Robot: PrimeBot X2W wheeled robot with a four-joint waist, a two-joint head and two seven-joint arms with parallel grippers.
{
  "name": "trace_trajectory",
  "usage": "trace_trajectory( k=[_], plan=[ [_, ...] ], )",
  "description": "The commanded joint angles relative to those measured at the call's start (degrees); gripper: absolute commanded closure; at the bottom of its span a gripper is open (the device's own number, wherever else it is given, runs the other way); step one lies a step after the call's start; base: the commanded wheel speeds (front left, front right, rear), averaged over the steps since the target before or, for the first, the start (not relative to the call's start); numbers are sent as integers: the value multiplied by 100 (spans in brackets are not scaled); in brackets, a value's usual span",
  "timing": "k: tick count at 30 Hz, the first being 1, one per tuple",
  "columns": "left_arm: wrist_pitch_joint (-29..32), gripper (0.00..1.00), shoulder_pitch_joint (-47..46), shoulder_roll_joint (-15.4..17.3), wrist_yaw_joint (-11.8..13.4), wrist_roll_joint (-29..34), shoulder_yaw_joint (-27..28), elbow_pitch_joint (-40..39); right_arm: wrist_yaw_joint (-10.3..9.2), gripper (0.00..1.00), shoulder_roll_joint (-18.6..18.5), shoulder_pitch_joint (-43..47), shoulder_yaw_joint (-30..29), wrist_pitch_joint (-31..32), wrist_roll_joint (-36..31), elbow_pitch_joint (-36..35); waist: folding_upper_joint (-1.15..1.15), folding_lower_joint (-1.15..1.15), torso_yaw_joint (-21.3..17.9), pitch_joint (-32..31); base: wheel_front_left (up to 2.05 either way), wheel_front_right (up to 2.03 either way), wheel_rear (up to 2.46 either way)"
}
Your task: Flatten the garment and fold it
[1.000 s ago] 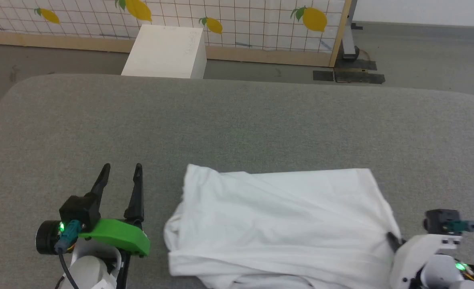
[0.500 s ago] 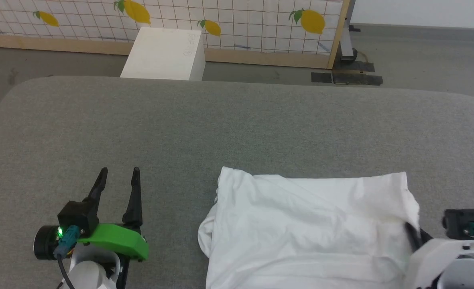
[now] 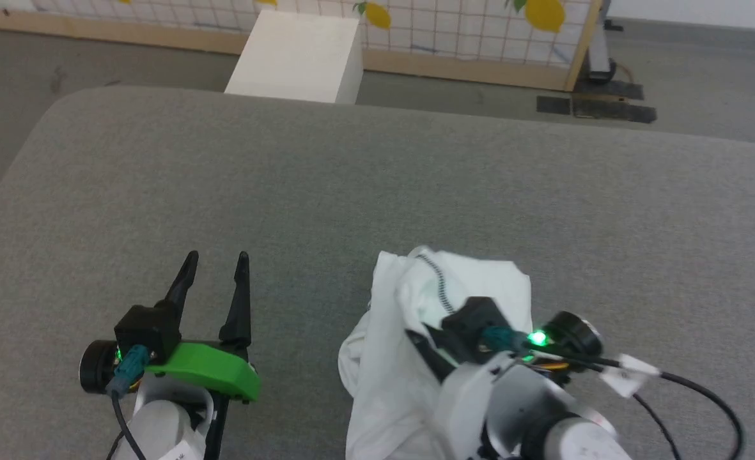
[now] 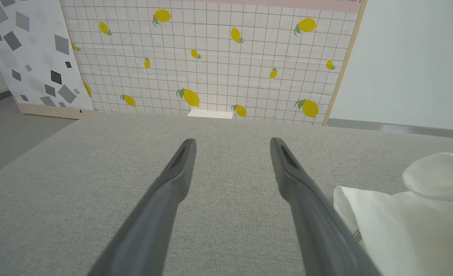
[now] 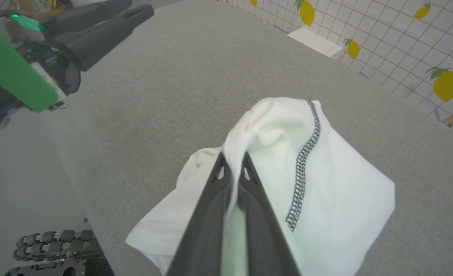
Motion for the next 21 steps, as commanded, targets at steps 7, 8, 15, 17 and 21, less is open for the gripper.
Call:
trace_trajectory(
  k=[7, 8, 15, 17, 21],
  plan=[
    [-28, 0, -198, -113, -95, 121, 18, 45, -9, 100, -4, -679, 710, -136, 272, 1463, 67, 0, 363, 330, 0, 0, 0],
    [-28, 0, -200, -117, -102, 126, 28, 53, -9, 81, -4, -705, 743, -135, 340, 1573, 67, 0, 369, 334, 0, 0, 0],
    [-28, 0, -100, -141, -124, 191, 143, 98, -9, 0, -4, -642, 695, -593, 1338, 1556, 67, 0, 249, 193, 0, 0, 0],
    [-28, 0, -70, -154, -127, 199, 171, 88, -9, 0, -4, -528, 436, -1010, 1640, 1291, 67, 0, 188, 136, 0, 0, 0],
    [-28, 0, 3, -158, -140, 223, 211, 69, -9, 0, -4, -150, -399, -1948, 2078, 702, 67, 0, 60, 35, 0, 0, 0]
  ],
)
